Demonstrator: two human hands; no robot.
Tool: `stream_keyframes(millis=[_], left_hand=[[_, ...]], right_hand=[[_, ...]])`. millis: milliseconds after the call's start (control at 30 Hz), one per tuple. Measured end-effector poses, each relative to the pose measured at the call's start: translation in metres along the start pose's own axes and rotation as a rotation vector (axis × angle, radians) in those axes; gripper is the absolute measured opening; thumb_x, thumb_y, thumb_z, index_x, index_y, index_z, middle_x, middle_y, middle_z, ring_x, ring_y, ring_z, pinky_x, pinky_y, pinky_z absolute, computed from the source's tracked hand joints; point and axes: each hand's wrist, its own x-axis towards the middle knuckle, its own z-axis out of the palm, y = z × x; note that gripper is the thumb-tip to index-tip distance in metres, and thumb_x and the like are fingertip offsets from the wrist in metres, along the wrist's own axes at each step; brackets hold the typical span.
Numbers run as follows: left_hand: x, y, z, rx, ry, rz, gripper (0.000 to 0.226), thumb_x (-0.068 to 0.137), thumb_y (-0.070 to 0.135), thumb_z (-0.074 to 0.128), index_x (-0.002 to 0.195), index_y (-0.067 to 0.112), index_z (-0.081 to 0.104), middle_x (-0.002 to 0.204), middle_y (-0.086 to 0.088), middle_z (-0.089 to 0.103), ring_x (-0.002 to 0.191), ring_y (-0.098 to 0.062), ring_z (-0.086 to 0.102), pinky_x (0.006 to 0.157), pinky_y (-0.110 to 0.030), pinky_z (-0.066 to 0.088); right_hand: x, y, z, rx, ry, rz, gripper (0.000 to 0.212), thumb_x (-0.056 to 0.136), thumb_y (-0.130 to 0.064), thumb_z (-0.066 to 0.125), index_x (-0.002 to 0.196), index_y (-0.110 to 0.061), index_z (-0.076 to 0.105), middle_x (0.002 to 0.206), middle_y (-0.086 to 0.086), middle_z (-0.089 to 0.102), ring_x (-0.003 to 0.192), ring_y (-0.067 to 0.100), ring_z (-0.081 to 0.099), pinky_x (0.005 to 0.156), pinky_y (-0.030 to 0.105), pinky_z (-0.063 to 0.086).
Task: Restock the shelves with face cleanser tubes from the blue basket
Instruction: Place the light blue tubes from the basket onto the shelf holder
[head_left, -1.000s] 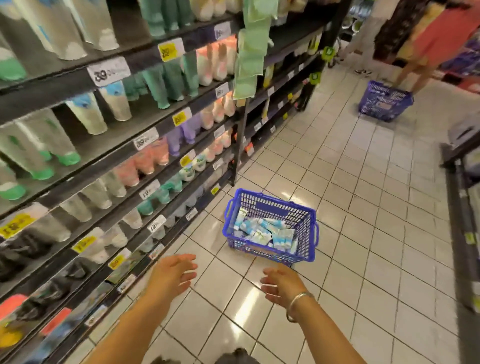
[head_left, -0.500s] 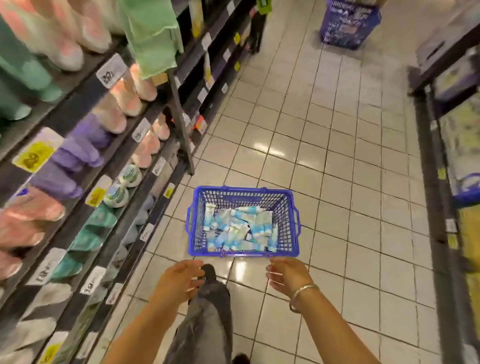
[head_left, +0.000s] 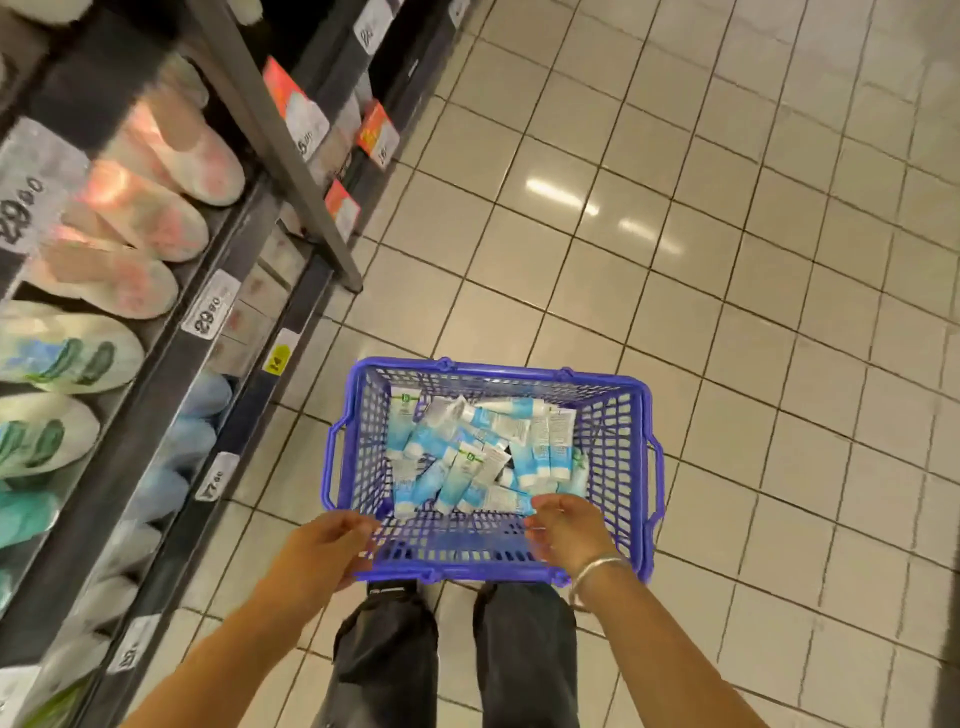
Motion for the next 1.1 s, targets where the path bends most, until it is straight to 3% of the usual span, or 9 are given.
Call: stream_keyframes(millis=[67,167,300,400,533,633,767,933,1100], left_hand=[[0.047,0.003,0.002,-0.004,0.010,-0.004,0.011,0.093,0.005,0.049,0.091,0.006,0.059,0.078,-0.009,0.059,0.064,-0.018,0.051,0.051,-0.017,0.043],[0.118,-0.023,0.012,-0.031,0.057,-0.056,0.012,0.091,0.001,0.052,0.086,0.008,0.060,0.074,-0.008,0.058,0.064,-0.019,0.050,0.060,-0.024,0.043],[0.221,-0.072,0.035,0.106,0.170,-0.029,0.008,0.089,0.009,0.059,0.088,0.014,0.065,0.070,-0.001,0.061,0.061,-0.018,0.051,0.055,-0.018,0.041],[0.310,-0.087,0.058,0.224,0.260,0.019,0.023,0.090,0.016,0.058,0.110,0.008,0.063,0.102,-0.014,0.066,0.097,-0.034,0.061,0.079,-0.033,0.045],[0.392,-0.098,0.088,0.363,0.379,0.122,0.037,0.093,0.028,0.053,0.125,0.010,0.054,0.122,-0.012,0.057,0.112,-0.032,0.054,0.089,-0.036,0.043],[0.425,-0.123,0.110,0.447,0.377,0.114,0.037,0.094,0.028,0.049,0.124,0.005,0.051,0.112,-0.017,0.058,0.108,-0.035,0.054,0.074,-0.030,0.037],[0.452,-0.143,0.127,0.460,0.329,0.024,0.044,0.090,0.039,0.054,0.118,0.005,0.051,0.110,-0.019,0.061,0.099,-0.033,0.056,0.070,-0.030,0.034],[0.467,-0.149,0.138,0.330,0.353,-0.050,0.043,0.085,0.043,0.060,0.109,0.009,0.050,0.088,-0.001,0.053,0.082,-0.021,0.053,0.062,-0.027,0.036],[0.472,-0.149,0.149,-0.024,0.144,-0.141,0.032,0.082,0.039,0.065,0.105,0.018,0.055,0.090,0.002,0.059,0.079,-0.012,0.057,0.055,-0.026,0.049]], right_hand=[[0.054,0.003,0.006,-0.023,0.022,0.005,0.020,0.092,0.002,0.044,0.077,-0.010,0.053,0.056,0.009,0.049,0.042,0.015,0.043,0.041,0.016,0.031],[0.138,0.030,0.012,-0.132,0.038,0.038,0.025,0.090,0.005,0.046,0.072,-0.010,0.055,0.060,0.011,0.050,0.045,0.018,0.044,0.049,0.022,0.032],[0.242,0.072,0.028,-0.388,0.050,0.006,0.017,0.090,-0.005,0.049,0.092,-0.007,0.066,0.095,0.020,0.063,0.082,0.031,0.060,0.071,0.033,0.047],[0.316,0.084,0.043,-0.532,0.086,-0.119,0.026,0.090,-0.003,0.049,0.115,-0.001,0.057,0.117,0.020,0.059,0.105,0.032,0.057,0.081,0.030,0.042],[0.383,0.103,0.057,-0.677,0.119,-0.224,0.038,0.091,-0.003,0.048,0.129,-0.001,0.045,0.126,0.019,0.051,0.115,0.034,0.051,0.093,0.033,0.040],[0.405,0.126,0.064,-0.845,0.184,-0.259,0.035,0.092,-0.010,0.050,0.124,0.002,0.049,0.119,0.023,0.055,0.112,0.035,0.051,0.091,0.036,0.039],[0.426,0.135,0.085,-1.022,0.250,-0.230,0.051,0.093,-0.034,0.049,0.128,0.002,0.044,0.125,0.023,0.047,0.117,0.036,0.044,0.099,0.039,0.034],[0.441,0.136,0.093,-1.100,0.224,-0.179,0.058,0.092,-0.045,0.045,0.124,0.003,0.044,0.127,0.021,0.047,0.119,0.033,0.044,0.102,0.037,0.034],[0.448,0.130,0.090,-1.093,0.281,-0.140,0.056,0.092,-0.046,0.045,0.121,0.002,0.042,0.126,0.020,0.049,0.115,0.034,0.048,0.097,0.038,0.037]])
